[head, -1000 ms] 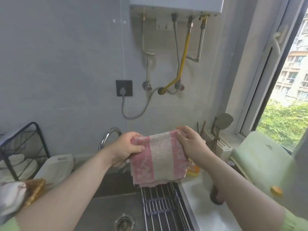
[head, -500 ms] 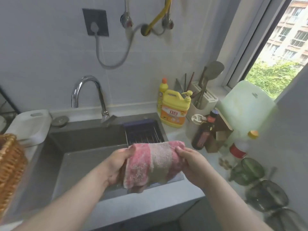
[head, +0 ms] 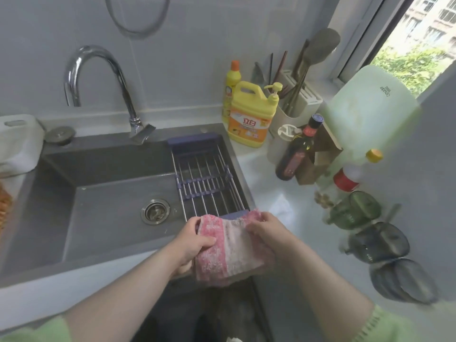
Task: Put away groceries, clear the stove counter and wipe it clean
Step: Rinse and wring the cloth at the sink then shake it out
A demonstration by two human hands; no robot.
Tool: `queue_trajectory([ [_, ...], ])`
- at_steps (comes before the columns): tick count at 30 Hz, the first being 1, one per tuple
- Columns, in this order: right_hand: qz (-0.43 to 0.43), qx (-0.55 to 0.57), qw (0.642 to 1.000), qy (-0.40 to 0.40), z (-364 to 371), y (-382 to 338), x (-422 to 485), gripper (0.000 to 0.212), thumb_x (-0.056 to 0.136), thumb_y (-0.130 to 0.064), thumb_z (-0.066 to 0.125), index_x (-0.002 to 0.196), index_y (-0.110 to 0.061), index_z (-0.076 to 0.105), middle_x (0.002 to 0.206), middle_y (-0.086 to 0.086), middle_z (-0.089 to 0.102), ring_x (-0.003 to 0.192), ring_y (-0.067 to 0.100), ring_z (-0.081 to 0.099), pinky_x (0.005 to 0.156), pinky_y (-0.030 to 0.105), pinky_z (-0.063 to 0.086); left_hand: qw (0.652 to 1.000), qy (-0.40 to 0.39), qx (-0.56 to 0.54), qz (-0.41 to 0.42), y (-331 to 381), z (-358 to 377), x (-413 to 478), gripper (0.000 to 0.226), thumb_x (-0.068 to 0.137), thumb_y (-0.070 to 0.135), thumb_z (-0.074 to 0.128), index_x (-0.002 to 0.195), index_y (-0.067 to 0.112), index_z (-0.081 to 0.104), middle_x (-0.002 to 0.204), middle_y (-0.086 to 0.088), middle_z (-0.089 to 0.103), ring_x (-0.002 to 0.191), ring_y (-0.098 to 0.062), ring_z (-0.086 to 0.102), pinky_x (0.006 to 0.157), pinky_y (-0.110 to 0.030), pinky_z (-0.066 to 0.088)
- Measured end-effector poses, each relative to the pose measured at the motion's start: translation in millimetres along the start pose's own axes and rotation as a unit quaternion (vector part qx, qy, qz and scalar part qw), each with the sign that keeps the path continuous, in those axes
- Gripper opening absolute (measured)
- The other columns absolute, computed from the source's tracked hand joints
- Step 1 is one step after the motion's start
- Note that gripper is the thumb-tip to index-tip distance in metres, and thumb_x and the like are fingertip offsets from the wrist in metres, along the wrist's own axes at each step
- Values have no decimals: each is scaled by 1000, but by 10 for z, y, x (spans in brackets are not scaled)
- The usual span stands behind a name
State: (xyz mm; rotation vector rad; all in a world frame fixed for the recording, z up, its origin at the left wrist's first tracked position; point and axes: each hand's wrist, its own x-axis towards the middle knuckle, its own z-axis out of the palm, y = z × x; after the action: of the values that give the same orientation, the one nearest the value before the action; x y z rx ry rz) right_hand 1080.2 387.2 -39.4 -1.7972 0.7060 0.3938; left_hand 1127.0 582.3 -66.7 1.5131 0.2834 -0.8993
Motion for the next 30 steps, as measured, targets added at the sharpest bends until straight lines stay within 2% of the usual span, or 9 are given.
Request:
queue_trajectory([
  [4,-39,-68,997,4,47,-31,241,40,87,1,55,120,-21,56,92,-10,57,84,10,59,63,20,52,987,107,111,50,-68,72,119,40,83,-7,59,114,15,47,97,-8,62,73,-17,61,55,-27,52],
  [6,-63,-132,989,25,141,-32,384,36,91,-4,53,122,-19,59,97,-9,59,92,17,61,74,24,51,968,137,195,80,-83,95,165,33,85,-4,57,109,16,46,92,-6,60,60,-15,52,44,-22,40],
  [9,-71,-186,980,14,236,22,547,29,95,-9,42,109,-20,65,109,-6,64,85,14,61,62,11,43,958,126,253,54,-117,96,253,32,88,-2,51,109,18,38,86,-10,56,49,-14,42,35,-22,29],
  [13,-77,-248,966,-10,154,30,575,20,98,-14,38,102,-21,56,109,-5,58,98,18,54,80,23,37,975,74,207,9,-108,5,290,17,88,2,50,102,12,46,74,-8,52,48,-15,45,41,-26,36],
  [15,-69,-267,961,-27,84,79,548,17,100,-15,37,106,-21,52,103,-7,51,96,17,51,81,24,34,989,47,137,-26,-167,-3,278,10,86,1,53,95,5,52,83,-10,64,64,-23,64,56,-35,54],
  [17,-60,-274,959,-39,55,172,524,20,101,-16,36,112,-17,52,102,-8,51,97,16,51,82,24,35,988,46,144,-39,-243,41,287,23,83,7,56,106,10,54,94,-12,67,81,-27,69,70,-43,59],
  [22,-67,-237,969,-20,150,300,551,21,100,-14,33,106,-20,52,105,-7,54,100,17,53,84,26,37,936,149,319,26,-265,144,347,13,91,13,48,101,15,39,81,-6,53,63,-20,51,50,-28,36],
  [27,-105,-217,970,41,226,307,639,23,99,-18,34,108,-23,54,99,-5,58,88,18,56,76,32,46,882,207,417,68,-257,98,432,14,92,19,49,92,17,36,76,-6,53,64,-25,54,50,-30,36],
  [30,-135,-185,971,70,265,271,649,26,100,-17,32,106,-28,54,100,-15,58,82,10,55,66,25,42,864,226,441,91,-234,55,451,16,91,21,50,90,17,35,73,-5,53,62,-25,54,50,-31,37],
])
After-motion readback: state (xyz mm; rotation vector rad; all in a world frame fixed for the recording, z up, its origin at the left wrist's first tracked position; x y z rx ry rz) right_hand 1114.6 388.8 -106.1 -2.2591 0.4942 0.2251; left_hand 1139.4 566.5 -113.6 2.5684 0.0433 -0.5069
